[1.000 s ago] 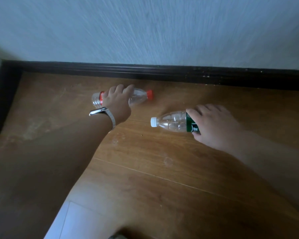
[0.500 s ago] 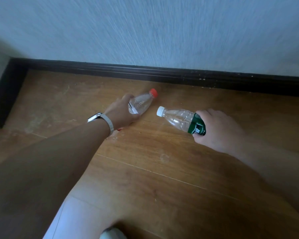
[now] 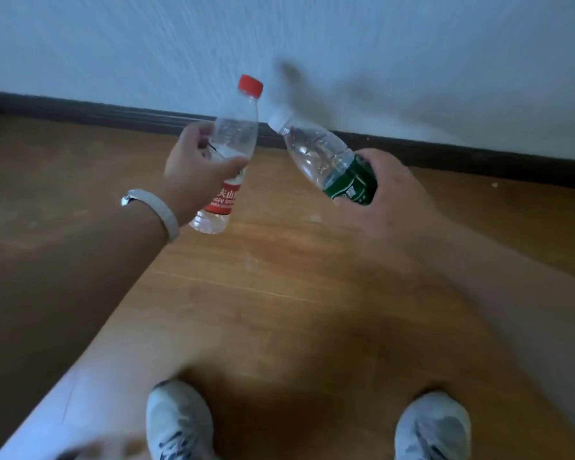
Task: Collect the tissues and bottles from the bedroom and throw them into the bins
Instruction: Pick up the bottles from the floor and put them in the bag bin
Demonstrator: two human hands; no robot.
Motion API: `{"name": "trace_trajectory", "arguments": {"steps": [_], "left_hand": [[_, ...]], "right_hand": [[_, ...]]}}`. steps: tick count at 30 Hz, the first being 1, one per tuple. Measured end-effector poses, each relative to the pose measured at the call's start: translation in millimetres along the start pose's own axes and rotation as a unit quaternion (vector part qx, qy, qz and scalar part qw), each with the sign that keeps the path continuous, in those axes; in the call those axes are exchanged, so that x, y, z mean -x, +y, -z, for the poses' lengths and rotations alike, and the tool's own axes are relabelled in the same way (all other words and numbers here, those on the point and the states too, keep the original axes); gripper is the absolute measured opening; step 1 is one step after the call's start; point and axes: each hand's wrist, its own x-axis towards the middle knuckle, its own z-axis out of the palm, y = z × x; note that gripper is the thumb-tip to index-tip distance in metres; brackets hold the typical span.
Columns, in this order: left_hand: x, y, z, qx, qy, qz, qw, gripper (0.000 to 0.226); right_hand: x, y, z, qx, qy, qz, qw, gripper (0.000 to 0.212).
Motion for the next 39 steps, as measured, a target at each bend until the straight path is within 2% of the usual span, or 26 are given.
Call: {"name": "trace_trajectory", "arguments": {"steps": [4, 9, 17, 21, 26, 33, 39], "left_hand": [[74, 54, -5, 0.044, -0.051, 0.047, 0.997, 0.060], [144, 149, 1, 0.053, -0.096, 0.052, 0.993, 0.064], [225, 316, 33, 0.069, -0.133, 0.059, 0.987, 0.063], [266, 398, 57, 0.060, -0.156, 0.033, 0.985, 0.060], [305, 476, 97, 0.073, -0.220, 0.008, 0.973, 0.060], [349, 549, 176, 0.102, -0.284, -0.054, 0.952, 0.064], [388, 602, 239, 0.115, -0.310, -0.132, 0.935, 0.067]], "right_hand": [[58, -22, 64, -0.003, 0.011, -0.069, 0.998, 0.056], [121, -58, 150, -0.024, 0.027, -0.127, 0.991, 0.047], [202, -130, 294, -0.072, 0.096, -0.183, 0.976, 0.051], [239, -168, 364, -0.080, 0.128, -0.205, 0.967, 0.052], [281, -225, 428, -0.072, 0.170, -0.232, 0.955, 0.057], [337, -334, 477, -0.080, 0.247, -0.268, 0.928, 0.052], [383, -406, 509, -0.075, 0.316, -0.283, 0.902, 0.056]]}}
